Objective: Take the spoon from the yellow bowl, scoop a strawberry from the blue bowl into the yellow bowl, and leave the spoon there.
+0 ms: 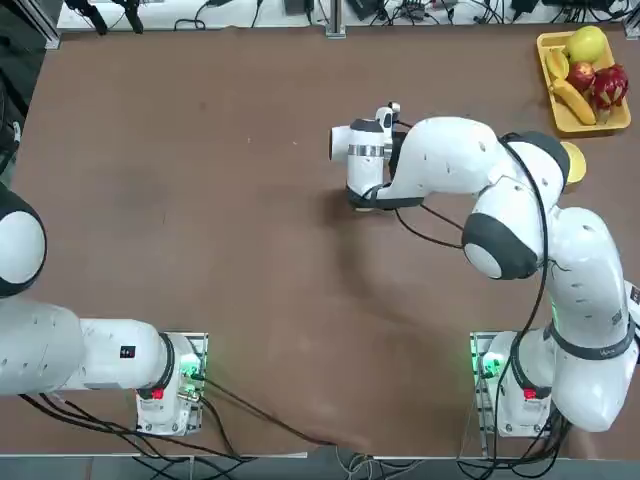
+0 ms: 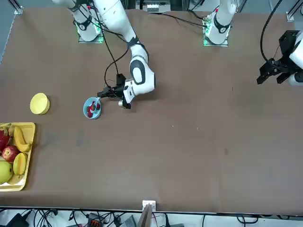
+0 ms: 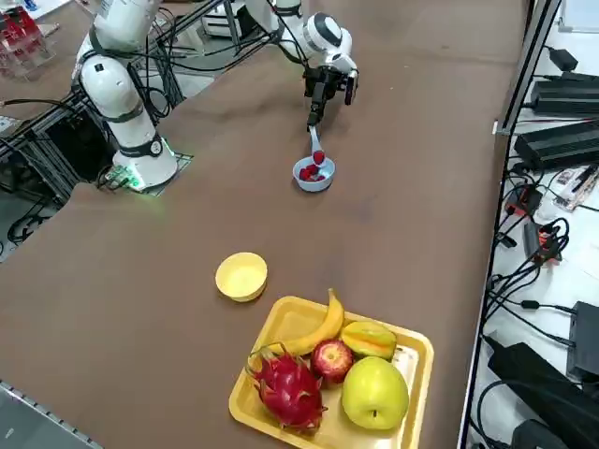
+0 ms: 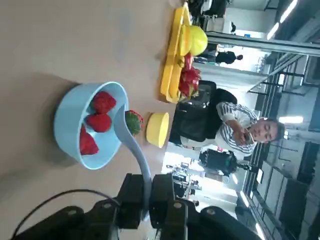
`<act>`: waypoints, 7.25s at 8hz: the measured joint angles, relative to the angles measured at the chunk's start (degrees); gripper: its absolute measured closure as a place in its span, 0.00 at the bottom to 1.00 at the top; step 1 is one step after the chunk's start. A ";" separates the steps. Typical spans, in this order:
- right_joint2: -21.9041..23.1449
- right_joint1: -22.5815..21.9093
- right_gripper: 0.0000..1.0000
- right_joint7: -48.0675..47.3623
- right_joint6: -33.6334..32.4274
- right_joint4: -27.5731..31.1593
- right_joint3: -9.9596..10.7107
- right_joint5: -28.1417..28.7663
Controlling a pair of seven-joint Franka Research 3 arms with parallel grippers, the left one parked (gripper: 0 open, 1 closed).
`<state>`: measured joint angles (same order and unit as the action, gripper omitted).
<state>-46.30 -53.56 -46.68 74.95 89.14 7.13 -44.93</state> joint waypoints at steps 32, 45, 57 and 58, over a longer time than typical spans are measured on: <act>-3.85 28.92 0.89 28.08 7.81 3.68 11.99 -0.79; -8.45 29.02 0.89 55.91 9.49 3.53 11.75 -10.90; -9.65 32.16 0.89 24.99 7.59 -1.28 11.42 -2.50; -10.49 32.14 0.89 21.26 8.86 -1.26 11.33 -2.49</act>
<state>-56.79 -21.42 -25.42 83.80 87.88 18.45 -47.42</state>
